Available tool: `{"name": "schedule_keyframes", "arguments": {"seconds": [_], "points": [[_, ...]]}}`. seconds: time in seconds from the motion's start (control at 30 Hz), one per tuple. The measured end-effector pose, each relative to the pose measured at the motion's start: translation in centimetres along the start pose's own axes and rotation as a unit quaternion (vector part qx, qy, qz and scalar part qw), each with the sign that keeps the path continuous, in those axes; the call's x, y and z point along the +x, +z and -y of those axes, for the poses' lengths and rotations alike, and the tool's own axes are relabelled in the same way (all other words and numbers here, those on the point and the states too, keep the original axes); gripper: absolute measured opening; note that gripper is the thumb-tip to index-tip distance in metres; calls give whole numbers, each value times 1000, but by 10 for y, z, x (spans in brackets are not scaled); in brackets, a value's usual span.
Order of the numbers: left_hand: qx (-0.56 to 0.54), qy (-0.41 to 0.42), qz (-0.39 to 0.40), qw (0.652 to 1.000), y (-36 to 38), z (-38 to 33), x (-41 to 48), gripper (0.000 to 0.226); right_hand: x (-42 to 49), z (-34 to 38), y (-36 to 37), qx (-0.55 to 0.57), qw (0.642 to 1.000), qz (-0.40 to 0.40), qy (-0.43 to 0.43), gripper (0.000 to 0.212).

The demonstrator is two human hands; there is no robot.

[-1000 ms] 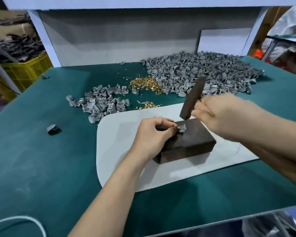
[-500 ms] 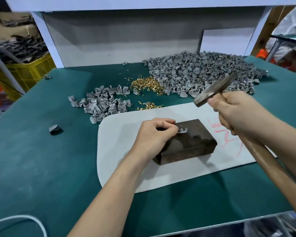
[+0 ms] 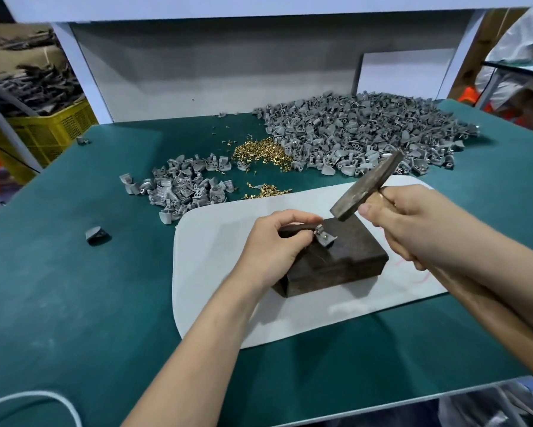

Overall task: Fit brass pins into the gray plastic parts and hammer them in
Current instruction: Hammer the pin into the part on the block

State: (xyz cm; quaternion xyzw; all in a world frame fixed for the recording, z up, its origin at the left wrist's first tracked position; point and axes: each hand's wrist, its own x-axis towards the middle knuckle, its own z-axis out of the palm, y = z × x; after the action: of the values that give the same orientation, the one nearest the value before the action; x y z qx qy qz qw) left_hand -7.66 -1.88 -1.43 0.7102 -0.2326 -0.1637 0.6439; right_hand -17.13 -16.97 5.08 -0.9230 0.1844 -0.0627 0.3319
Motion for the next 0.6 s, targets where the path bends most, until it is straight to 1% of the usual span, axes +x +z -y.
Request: {"name": "schedule_keyframes", "arguments": {"seconds": [0.1, 0.17, 0.23, 0.3, 0.33, 0.47, 0.53, 0.6], "points": [[11, -22, -35, 999, 1, -1, 0, 22, -5, 1, 2, -22, 1000, 8, 3, 39], [31, -27, -29, 999, 1, -2, -1, 16, -6, 1, 3, -32, 999, 8, 5, 40], [94, -4, -9, 996, 3, -1, -3, 16, -7, 0, 3, -34, 999, 6, 8, 40], [165, 31, -5, 986, 3, 0, -4, 17, -8, 0, 4, -35, 999, 5, 5, 41], [177, 47, -6, 983, 3, 0, -4, 17, -8, -1, 5, -36, 999, 6, 2, 41], [174, 77, -3, 982, 2, 0, -3, 18, -8, -3, 8, -42, 999, 14, -15, 40], [178, 83, -1, 981, 2, 0, -2, 24, -5, -4, 9, -43, 999, 1, -19, 40], [174, 86, 2, 981, 2, -1, -3, 24, 2, -7, 8, -15, 1000, -22, -11, 39]]}}
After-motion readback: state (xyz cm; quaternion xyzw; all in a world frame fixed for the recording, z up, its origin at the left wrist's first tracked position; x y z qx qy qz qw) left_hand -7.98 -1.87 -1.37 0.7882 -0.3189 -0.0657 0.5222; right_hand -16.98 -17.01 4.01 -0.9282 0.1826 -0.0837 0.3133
